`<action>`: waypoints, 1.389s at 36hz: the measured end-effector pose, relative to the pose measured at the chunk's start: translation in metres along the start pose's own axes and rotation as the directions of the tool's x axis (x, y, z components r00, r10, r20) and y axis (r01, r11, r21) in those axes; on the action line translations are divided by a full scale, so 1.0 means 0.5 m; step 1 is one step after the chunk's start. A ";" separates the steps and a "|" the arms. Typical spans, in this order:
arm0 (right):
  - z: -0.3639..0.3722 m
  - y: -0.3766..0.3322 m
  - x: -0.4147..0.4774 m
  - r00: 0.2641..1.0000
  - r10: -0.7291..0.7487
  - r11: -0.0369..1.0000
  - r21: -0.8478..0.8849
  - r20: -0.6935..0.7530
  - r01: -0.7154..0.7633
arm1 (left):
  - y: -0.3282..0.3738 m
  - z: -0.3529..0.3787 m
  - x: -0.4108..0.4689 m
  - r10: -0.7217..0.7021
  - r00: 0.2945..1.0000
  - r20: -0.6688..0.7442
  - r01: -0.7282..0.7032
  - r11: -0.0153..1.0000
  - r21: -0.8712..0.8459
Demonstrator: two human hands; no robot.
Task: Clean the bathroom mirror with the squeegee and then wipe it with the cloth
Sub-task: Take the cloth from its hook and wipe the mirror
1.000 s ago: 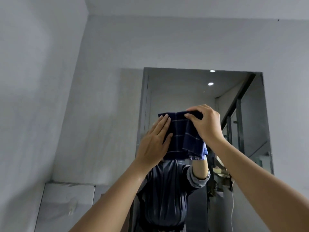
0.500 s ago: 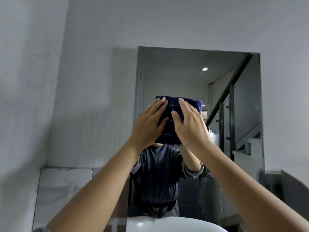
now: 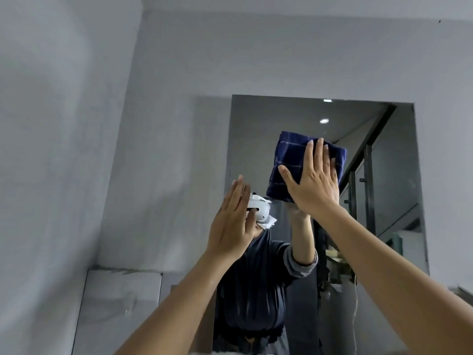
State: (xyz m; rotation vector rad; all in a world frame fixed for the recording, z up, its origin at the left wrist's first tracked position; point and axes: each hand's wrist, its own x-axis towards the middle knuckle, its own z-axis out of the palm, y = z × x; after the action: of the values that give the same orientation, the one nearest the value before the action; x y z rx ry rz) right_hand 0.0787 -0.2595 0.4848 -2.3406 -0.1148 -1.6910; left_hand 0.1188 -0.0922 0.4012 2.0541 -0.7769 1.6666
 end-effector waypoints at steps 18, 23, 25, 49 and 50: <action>0.011 -0.208 0.205 0.942 -0.336 0.934 -0.119 0.018 0.336 | -0.009 0.011 -0.011 0.037 0.999 -0.024 -0.035 0.996 0.084; -0.002 -0.171 0.208 0.932 -0.361 0.923 -0.136 0.009 0.359 | -0.012 0.009 -0.010 0.040 0.999 -0.031 -0.037 0.994 0.100; -0.014 -0.140 0.209 0.943 -0.334 0.936 -0.121 -0.004 0.331 | -0.012 0.009 -0.009 0.038 0.999 -0.033 -0.034 0.993 0.110; -0.053 0.181 0.068 0.852 0.453 0.889 0.200 -0.262 -0.411 | 0.005 -0.005 -0.041 0.002 0.999 0.050 -0.007 0.995 0.096; -0.042 0.162 0.059 0.843 0.466 0.882 0.214 -0.268 -0.419 | 0.005 -0.004 -0.051 -0.002 0.998 0.056 -0.003 0.996 0.088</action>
State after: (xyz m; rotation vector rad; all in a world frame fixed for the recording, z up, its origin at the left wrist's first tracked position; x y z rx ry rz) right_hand 0.0858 -0.3453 0.5061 -1.7807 0.3285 -1.7102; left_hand 0.1118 -0.0884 0.3766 2.1689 -0.7336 1.6787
